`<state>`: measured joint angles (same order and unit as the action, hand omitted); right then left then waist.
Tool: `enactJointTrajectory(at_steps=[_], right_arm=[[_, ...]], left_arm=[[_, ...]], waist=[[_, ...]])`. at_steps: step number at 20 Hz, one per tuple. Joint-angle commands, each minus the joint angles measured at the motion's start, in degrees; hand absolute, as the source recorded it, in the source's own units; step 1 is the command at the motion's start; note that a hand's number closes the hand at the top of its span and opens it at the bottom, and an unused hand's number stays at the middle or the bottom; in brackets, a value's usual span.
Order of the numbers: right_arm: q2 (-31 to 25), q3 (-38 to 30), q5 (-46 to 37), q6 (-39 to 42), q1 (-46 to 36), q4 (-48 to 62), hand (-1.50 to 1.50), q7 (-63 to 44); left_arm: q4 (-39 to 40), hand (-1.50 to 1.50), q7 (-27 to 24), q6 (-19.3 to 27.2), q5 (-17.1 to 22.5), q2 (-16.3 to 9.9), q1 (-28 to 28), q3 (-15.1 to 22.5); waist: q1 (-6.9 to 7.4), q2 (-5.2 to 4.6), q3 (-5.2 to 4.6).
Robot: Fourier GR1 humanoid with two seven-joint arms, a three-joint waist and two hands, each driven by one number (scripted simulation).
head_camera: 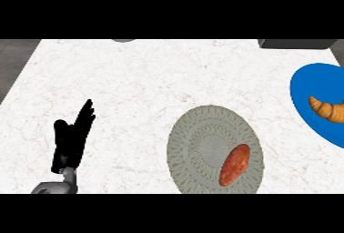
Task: Pick the croissant from the placemat and place it in the plate
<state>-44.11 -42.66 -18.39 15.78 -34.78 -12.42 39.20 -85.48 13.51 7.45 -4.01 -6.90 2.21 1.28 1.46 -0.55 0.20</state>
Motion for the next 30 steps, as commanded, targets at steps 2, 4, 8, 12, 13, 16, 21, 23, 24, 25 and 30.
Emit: enactJointTrajectory(at_steps=[2,4,8,12,13,16,21,23,24,25,30], right_arm=[[-0.84,0.79,0.75,-0.58,1.16,0.47,-1.50,0.72],[0.08,1.52,-0.20,-3.99,1.16,0.90,-1.50,0.39],[0.18,3.23,-1.25,-7.35,0.04,0.81,-1.50,-1.94],[0.30,3.21,-0.86,-8.28,1.53,1.77,-1.50,-0.35],[0.59,3.36,-0.88,-9.02,-0.66,1.96,-1.50,-2.00],[0.20,3.04,-0.10,-10.13,0.60,2.18,-1.50,-2.38],[-2.40,2.76,0.57,-9.39,2.93,2.96,-1.50,-2.35],[-0.16,3.28,-0.17,-12.71,1.33,3.28,-1.50,-2.87],[-2.51,2.92,0.51,-9.29,6.08,2.81,-1.50,1.29],[-2.09,3.17,0.41,-9.31,5.27,3.04,-1.50,0.59],[-3.85,3.10,0.65,-10.50,5.04,3.07,-1.50,-0.94]], left_arm=[[-1.50,0.00,2.07,-1.55,0.94,-1.04,0.75,-0.94],[-0.72,0.00,0.75,1.35,-1.79,1.56,0.08,1.26],[1.28,0.00,0.65,0.99,-1.63,1.41,0.67,0.50],[-0.91,0.00,1.66,-1.56,0.91,-0.98,0.57,-1.89],[3.38,0.00,-1.74,-0.43,-0.66,1.04,1.52,-0.49],[2.82,0.00,0.11,-0.05,-0.76,1.71,2.81,-0.21],[-0.39,0.00,-1.78,-0.84,-0.98,0.29,-1.46,-0.45],[0.83,0.00,-1.51,-0.59,-1.36,1.35,-0.42,0.47],[-0.02,0.00,-0.27,-0.15,-1.58,1.67,-0.82,0.70],[4.79,0.00,-3.30,0.28,-1.57,1.70,1.95,-0.83],[2.84,0.00,-1.46,0.82,-1.66,2.15,2.33,-0.61]], waist=[[-0.10,0.04,-0.01],[0.11,-0.08,0.02],[0.06,-0.10,0.00],[0.44,-0.18,0.06],[0.45,-0.32,0.06],[0.07,-0.14,0.02],[0.34,-0.10,0.06],[1.03,-0.42,0.16],[0.07,-0.13,0.09],[-0.04,-0.26,0.08],[0.28,-0.19,0.11]])
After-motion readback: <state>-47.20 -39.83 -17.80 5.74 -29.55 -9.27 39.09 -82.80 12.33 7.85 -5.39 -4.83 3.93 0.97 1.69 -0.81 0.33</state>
